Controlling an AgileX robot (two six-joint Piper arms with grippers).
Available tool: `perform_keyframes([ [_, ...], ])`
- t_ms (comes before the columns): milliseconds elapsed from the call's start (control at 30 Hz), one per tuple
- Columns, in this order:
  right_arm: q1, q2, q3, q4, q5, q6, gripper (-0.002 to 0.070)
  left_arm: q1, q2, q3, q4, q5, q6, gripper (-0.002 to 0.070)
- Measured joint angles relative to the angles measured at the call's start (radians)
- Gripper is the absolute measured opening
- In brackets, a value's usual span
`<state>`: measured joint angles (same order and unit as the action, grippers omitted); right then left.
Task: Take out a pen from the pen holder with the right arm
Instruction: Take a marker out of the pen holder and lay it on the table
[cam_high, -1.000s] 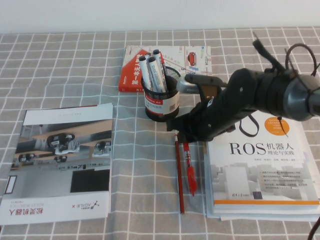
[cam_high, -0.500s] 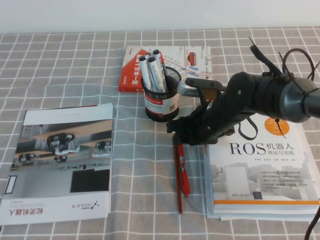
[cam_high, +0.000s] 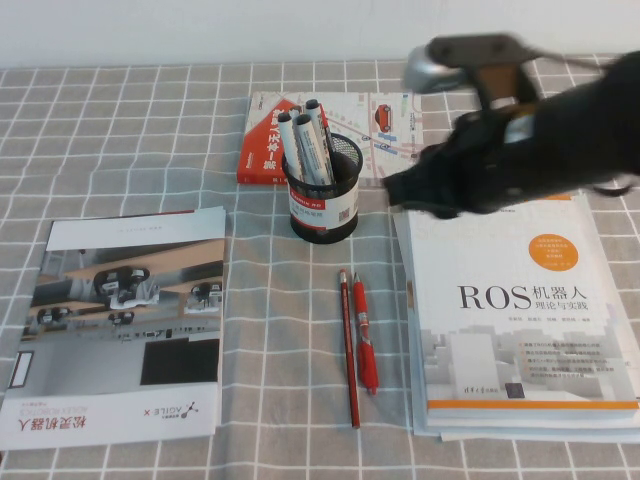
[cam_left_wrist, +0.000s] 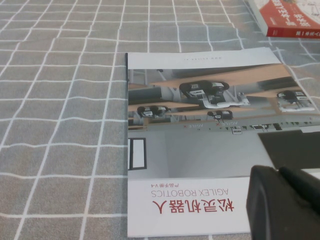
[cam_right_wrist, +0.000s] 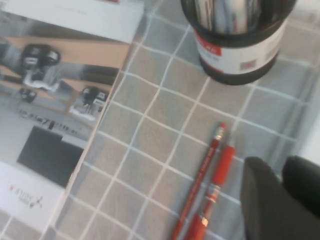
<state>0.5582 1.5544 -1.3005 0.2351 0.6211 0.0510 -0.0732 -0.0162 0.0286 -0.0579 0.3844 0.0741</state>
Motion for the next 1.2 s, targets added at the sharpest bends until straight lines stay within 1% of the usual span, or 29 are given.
perform_keyframes([
  [67,0.0,-0.107,0.057,-0.04,0.006,0.0,0.0021,0.0,0.0,0.0,0.0,0.0,0.0,-0.0003],
  [133,0.0,-0.212,0.112,-0.065,0.01,0.0,0.0003,0.0,0.0,0.0,0.0,0.0,0.0,-0.0003],
  [333,0.0,-0.516,0.294,-0.078,0.055,0.004,-0.001,0.0,0.0,0.0,0.0,0.0,0.0,-0.0003],
  [500,0.0,-0.685,0.43,-0.059,0.116,0.006,-0.0012,0.0,0.0,0.0,0.0,0.0,0.0,-0.0003],
  [700,0.0,-0.785,0.481,-0.089,0.249,-0.001,-0.0012,0.0,0.0,0.0,0.0,0.0,0.0,-0.0003],
  [800,0.0,-0.795,0.482,-0.095,0.339,-0.026,-0.0012,0.0,0.0,0.0,0.0,0.0,0.0,-0.0003],
  [900,0.0,-0.795,0.486,-0.108,0.365,-0.035,-0.0012,0.0,0.0,0.0,0.0,0.0,0.0,-0.0003],
  [967,0.0,-0.795,0.492,-0.122,0.358,-0.036,-0.0012,0.0,0.0,0.0,0.0,0.0,0.0,-0.0003],
  [1033,0.0,-0.795,0.513,-0.138,0.306,-0.037,-0.0012,0.0,0.0,0.0,0.0,0.0,0.0,-0.0003],
  [1100,0.0,-0.797,0.551,-0.153,0.229,-0.037,-0.0012,0.0,0.0,0.0,0.0,0.0,0.0,-0.0003],
  [1200,-0.047,-0.82,0.657,-0.156,0.045,-0.04,-0.0012,0.0,0.0,0.0,0.0,0.0,0.0,-0.0003],
])
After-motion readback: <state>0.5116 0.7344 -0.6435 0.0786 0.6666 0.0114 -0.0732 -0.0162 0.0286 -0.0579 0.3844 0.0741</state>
